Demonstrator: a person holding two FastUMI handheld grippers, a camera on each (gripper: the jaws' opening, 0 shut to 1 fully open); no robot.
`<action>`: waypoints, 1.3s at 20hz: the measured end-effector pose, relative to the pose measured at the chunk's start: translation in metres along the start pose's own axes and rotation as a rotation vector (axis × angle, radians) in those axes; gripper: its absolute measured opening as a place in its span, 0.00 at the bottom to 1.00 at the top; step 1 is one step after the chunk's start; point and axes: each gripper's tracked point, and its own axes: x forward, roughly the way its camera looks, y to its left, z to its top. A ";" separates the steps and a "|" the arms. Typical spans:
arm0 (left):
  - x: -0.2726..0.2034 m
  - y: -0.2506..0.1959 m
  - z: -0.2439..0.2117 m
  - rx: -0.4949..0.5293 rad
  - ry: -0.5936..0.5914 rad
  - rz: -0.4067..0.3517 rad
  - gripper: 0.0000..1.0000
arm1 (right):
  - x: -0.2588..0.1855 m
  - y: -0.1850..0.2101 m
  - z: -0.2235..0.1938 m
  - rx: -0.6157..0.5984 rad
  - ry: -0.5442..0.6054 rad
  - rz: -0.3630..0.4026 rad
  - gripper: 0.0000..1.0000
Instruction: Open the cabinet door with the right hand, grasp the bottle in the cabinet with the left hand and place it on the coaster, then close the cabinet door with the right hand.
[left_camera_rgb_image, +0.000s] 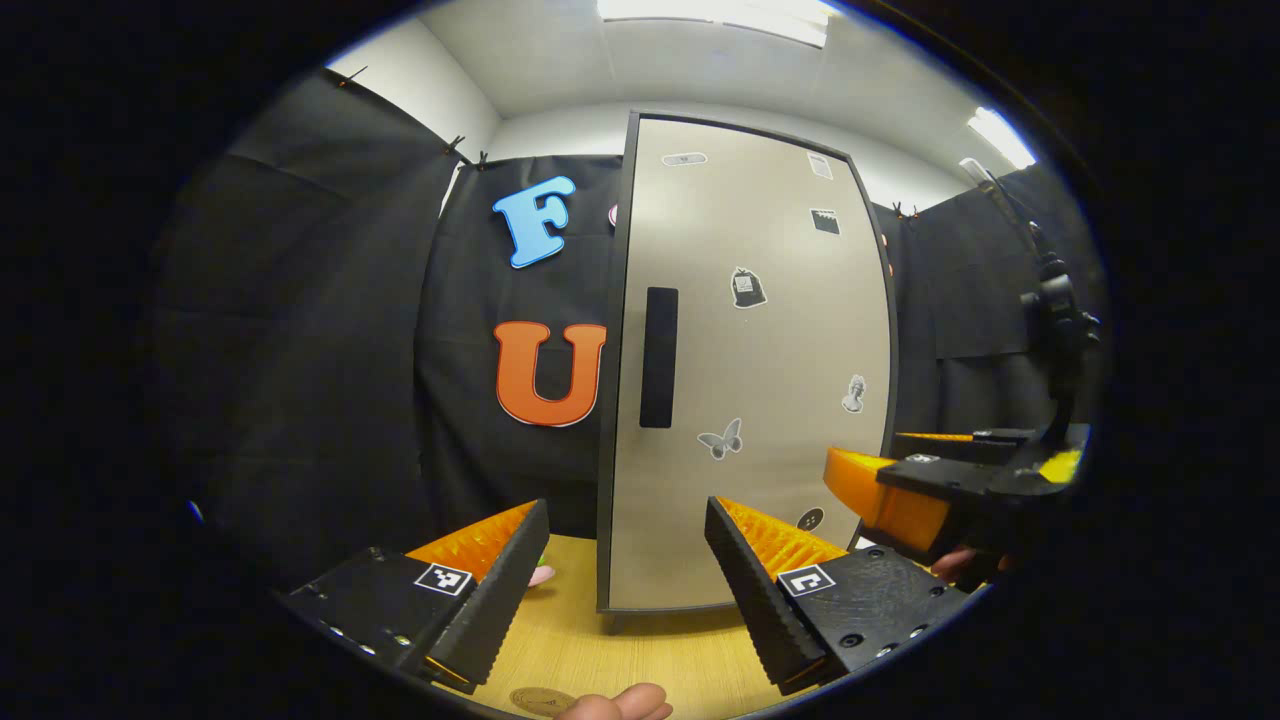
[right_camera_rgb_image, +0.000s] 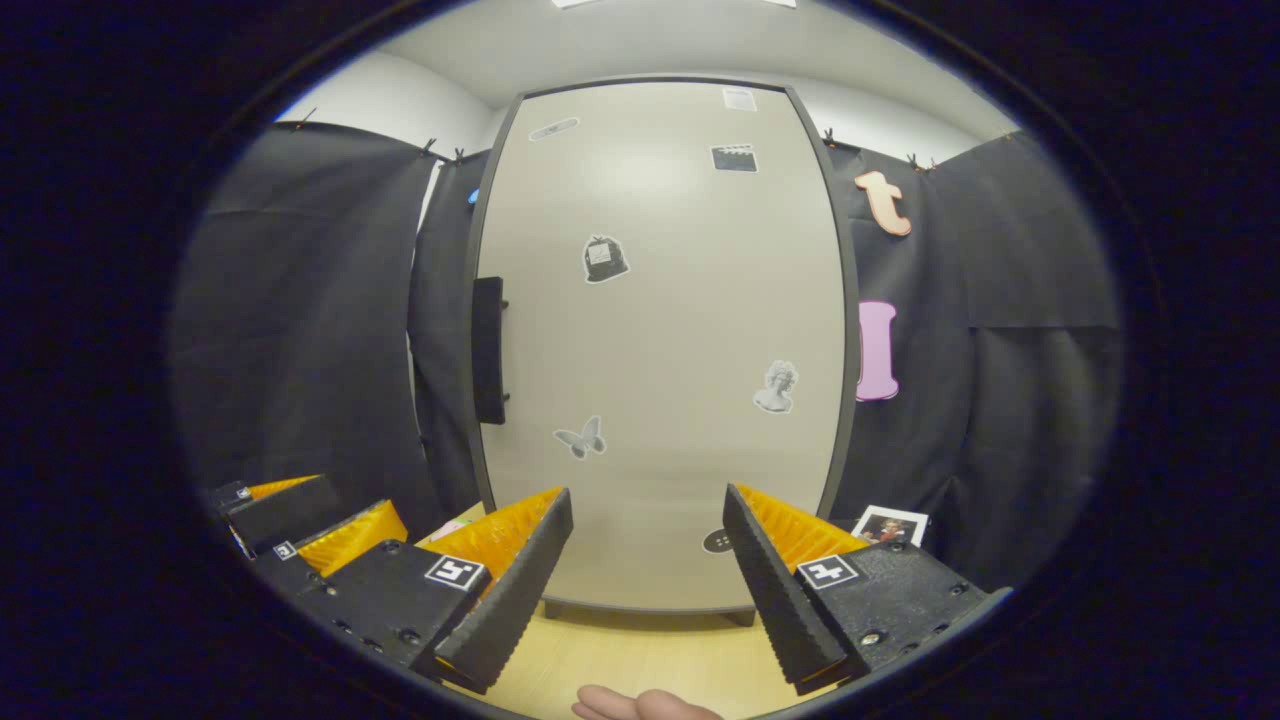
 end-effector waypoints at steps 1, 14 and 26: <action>-0.004 -0.001 0.000 -0.002 -0.003 -0.009 0.95 | 0.005 0.003 0.005 -0.012 -0.003 0.008 0.99; -0.040 0.030 -0.008 0.049 -0.005 0.001 0.95 | 0.087 0.107 0.077 -0.195 -0.152 0.123 0.98; -0.061 0.078 -0.020 0.018 0.042 0.115 0.95 | 0.132 0.143 0.074 -0.125 -0.099 0.165 0.53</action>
